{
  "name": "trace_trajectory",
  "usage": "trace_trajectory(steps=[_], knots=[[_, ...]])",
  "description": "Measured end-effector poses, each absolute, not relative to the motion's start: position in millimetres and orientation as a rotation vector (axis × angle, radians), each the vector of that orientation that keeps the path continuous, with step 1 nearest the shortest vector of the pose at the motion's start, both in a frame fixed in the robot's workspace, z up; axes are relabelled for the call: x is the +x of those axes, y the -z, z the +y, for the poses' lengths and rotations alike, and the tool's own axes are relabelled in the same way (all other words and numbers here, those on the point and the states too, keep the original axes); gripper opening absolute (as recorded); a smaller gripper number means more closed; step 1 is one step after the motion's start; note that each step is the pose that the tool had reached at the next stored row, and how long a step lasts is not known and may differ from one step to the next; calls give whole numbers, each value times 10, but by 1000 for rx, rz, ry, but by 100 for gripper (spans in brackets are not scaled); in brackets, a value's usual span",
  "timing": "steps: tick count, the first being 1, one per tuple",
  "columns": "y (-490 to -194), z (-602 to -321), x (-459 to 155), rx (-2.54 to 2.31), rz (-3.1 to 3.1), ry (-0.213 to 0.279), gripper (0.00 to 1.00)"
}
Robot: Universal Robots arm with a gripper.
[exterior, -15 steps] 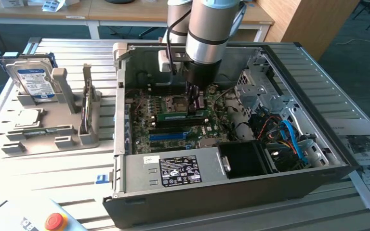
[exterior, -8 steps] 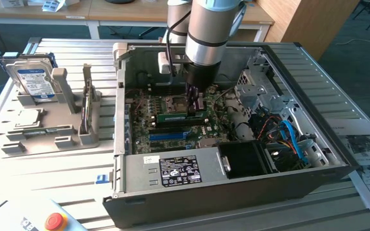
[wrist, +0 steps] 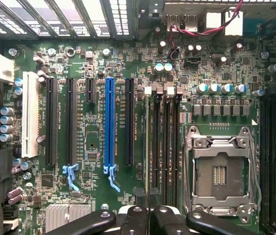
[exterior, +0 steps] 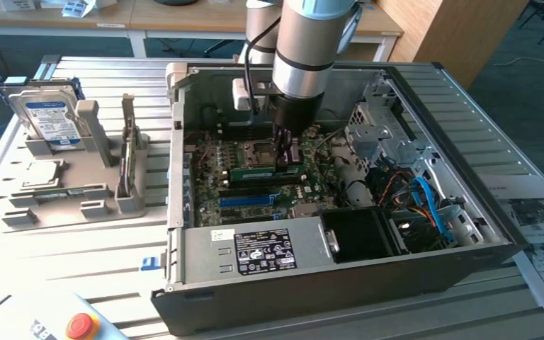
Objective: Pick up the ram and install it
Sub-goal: 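Insert the ram into the slot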
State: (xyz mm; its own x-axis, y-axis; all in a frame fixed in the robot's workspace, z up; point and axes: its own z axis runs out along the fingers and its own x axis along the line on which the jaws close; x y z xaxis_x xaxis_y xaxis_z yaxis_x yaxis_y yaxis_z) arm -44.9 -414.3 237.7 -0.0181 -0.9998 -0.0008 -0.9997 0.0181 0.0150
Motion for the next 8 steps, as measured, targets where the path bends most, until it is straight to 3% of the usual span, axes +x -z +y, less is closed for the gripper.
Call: trace_trajectory(steps=[8], knots=[[-2345, -4144, -456, 2194, -2234, 17, 12]])
